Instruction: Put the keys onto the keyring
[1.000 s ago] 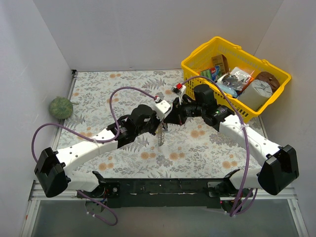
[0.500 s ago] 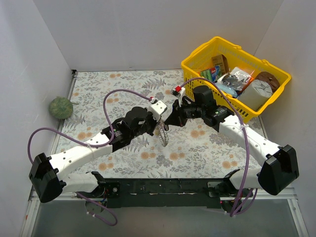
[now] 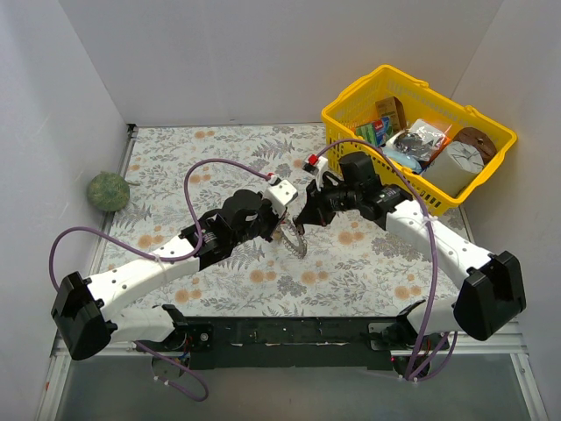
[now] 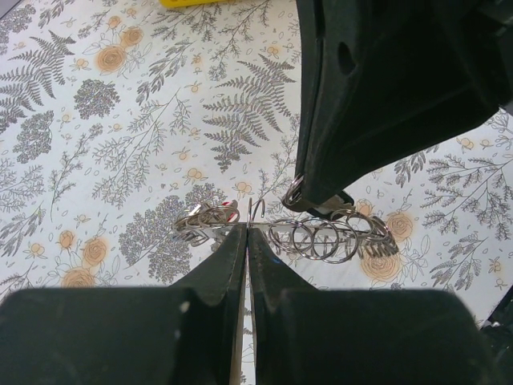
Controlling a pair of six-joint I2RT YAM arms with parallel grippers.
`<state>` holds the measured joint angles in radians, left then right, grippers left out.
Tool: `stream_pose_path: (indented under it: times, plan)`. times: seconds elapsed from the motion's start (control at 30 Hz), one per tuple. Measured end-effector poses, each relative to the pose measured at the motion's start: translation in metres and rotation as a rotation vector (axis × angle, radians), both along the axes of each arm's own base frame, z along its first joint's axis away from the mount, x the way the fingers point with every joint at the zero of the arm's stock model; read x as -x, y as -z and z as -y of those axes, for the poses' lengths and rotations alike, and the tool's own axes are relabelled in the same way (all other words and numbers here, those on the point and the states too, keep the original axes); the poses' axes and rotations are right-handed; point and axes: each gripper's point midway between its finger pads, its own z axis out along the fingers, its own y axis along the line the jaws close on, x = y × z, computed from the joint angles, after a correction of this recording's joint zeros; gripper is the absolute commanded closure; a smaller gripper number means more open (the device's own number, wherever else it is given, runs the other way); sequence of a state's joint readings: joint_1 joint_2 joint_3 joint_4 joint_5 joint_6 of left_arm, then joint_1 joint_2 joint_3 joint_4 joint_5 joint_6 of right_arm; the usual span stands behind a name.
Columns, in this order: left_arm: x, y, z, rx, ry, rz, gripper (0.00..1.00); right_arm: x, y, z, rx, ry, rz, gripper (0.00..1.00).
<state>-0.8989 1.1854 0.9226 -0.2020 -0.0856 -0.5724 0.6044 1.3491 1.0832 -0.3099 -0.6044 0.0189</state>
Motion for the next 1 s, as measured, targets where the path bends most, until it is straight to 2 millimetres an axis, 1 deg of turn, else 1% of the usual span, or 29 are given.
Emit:
stream_pose_path:
  times: [0.13,0.4,0.53,0.7,1.0]
  plan:
    - [-0.001,0.002,0.000,-0.006,0.001,-0.001,1.00,-0.002,0.001,0.000,0.018,0.006,-0.018,0.99]
    - [-0.003,0.014,0.001,-0.039,0.000,-0.017,1.00,-0.003,-0.002,-0.001,0.021,0.006,-0.022,0.99]
    - [-0.003,0.014,0.001,-0.040,-0.002,-0.015,1.00,-0.004,-0.004,-0.004,0.020,-0.002,-0.025,0.99]
    - [-0.003,0.014,0.001,-0.041,-0.004,-0.015,1.00,-0.001,0.002,-0.009,0.030,-0.019,-0.042,0.99]
    - [-0.004,0.014,0.000,-0.041,-0.006,-0.013,1.00,0.002,0.009,-0.010,0.049,-0.027,-0.069,0.99]
